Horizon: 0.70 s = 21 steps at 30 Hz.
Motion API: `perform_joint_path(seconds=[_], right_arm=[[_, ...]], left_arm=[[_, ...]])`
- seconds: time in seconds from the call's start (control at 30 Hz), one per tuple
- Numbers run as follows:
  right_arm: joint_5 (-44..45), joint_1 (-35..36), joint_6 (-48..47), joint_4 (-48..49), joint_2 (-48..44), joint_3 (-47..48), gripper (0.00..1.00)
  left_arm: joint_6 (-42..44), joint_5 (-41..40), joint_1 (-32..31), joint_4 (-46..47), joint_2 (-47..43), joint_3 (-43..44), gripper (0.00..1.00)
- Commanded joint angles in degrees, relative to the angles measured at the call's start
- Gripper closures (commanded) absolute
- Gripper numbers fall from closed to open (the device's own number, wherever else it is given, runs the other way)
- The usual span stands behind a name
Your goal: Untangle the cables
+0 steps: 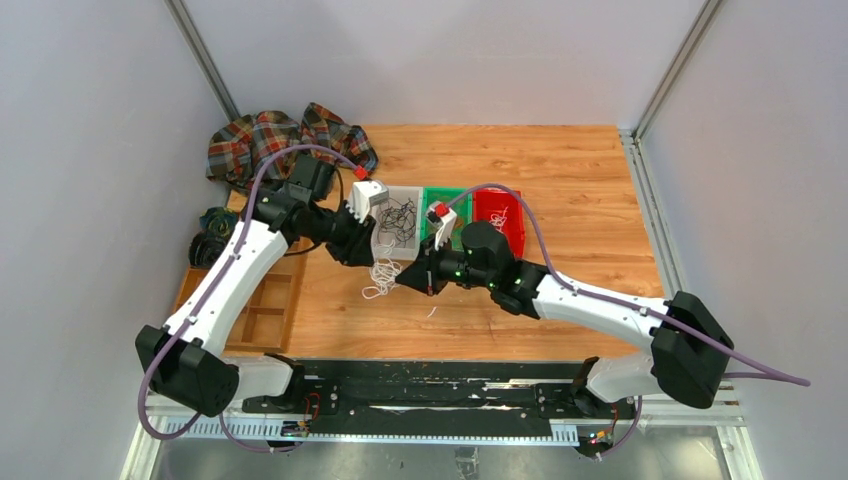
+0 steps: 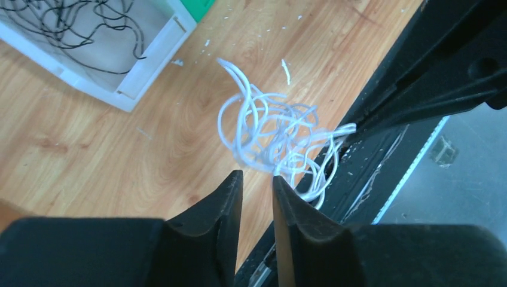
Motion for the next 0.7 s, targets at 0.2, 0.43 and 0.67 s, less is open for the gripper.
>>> perform_joint_path(seconds=[0.2,0.43,0.67], right_arm=[[5.14,0.32,0.47,-2.44,-3.17,-4.29,0.99],[4.08,0.4,0.11,-0.25,-3.89,-3.81,0.99],[3.26,0.8,-1.24,-0.16,-2.09,0.99,0.99]], left_arm=[[1.43,-5.62,0.31,1.27,-3.96,3.29,0.92],[-3.49,1.11,0.32,2.02,-2.43,0.18,0.36],[-9.26,3.57,0.42,4.76,-0.04,-2.3,0.22]])
